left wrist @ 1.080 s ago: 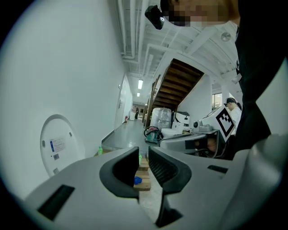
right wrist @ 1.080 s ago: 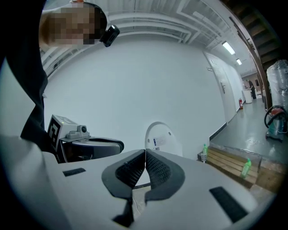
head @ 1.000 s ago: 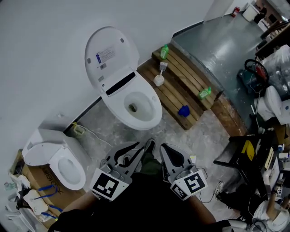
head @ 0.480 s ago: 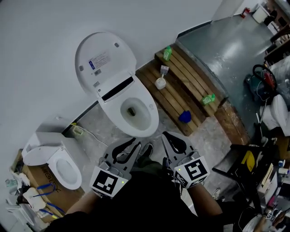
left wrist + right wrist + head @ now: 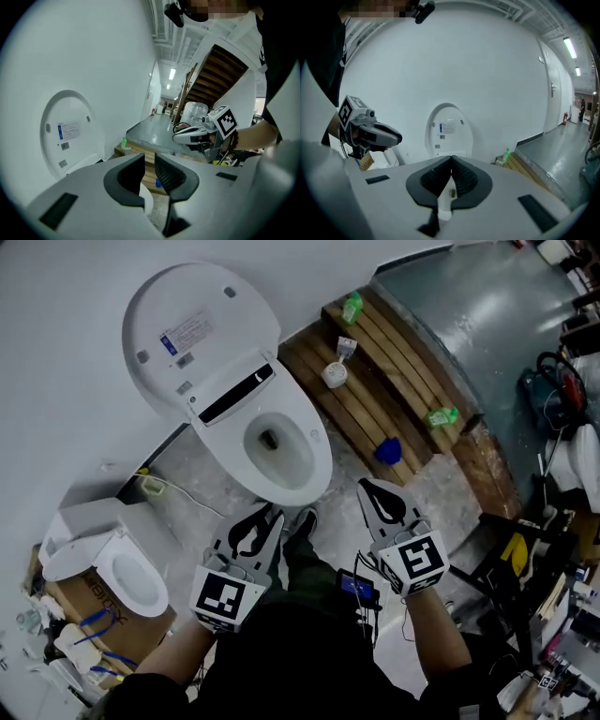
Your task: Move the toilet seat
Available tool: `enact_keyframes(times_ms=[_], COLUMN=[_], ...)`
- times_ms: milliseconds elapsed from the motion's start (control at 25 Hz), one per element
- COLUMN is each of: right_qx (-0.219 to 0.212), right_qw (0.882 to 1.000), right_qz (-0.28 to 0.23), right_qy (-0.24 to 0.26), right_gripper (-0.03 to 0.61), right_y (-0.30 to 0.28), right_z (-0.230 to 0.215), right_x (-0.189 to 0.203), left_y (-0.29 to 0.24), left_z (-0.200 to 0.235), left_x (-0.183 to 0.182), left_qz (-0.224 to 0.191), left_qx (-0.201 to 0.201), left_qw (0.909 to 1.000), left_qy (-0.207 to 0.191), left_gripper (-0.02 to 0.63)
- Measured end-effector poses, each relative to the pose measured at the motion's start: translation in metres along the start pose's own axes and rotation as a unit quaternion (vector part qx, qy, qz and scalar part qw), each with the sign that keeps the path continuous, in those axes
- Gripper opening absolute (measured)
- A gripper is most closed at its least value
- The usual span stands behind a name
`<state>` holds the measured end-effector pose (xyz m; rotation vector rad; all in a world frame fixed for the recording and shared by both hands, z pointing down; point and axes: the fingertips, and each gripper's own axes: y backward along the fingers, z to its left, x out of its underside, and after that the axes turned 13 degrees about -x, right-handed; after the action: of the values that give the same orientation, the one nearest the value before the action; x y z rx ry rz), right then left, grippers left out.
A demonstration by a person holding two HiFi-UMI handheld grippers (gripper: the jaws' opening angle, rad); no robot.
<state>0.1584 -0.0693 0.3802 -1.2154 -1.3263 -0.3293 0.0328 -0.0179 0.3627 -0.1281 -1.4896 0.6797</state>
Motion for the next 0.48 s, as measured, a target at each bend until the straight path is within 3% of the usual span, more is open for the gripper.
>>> enact_keyframes(times_ms=[240, 480], right_qx=[-0.014, -0.04], right_qw=[0.998, 0.993], right_qz=[0.062, 0.11], right_qy=[-0.018, -0.029], right_gripper=[0.029, 0.029], right_y=[-0.055, -0.089], right_z=[-0.034, -0.047], right_x=[0.082, 0.154], left_y=[-0.049, -0.084], left_z=[0.021, 0.022], left_x=[0.073, 0.151], left_qz=[0.054, 0.093], left_qx=[-0.013, -0.017], left_qw=[0.9984, 0.9946], left_qy=[0.004, -0.042], left_gripper=[0.077, 0.076])
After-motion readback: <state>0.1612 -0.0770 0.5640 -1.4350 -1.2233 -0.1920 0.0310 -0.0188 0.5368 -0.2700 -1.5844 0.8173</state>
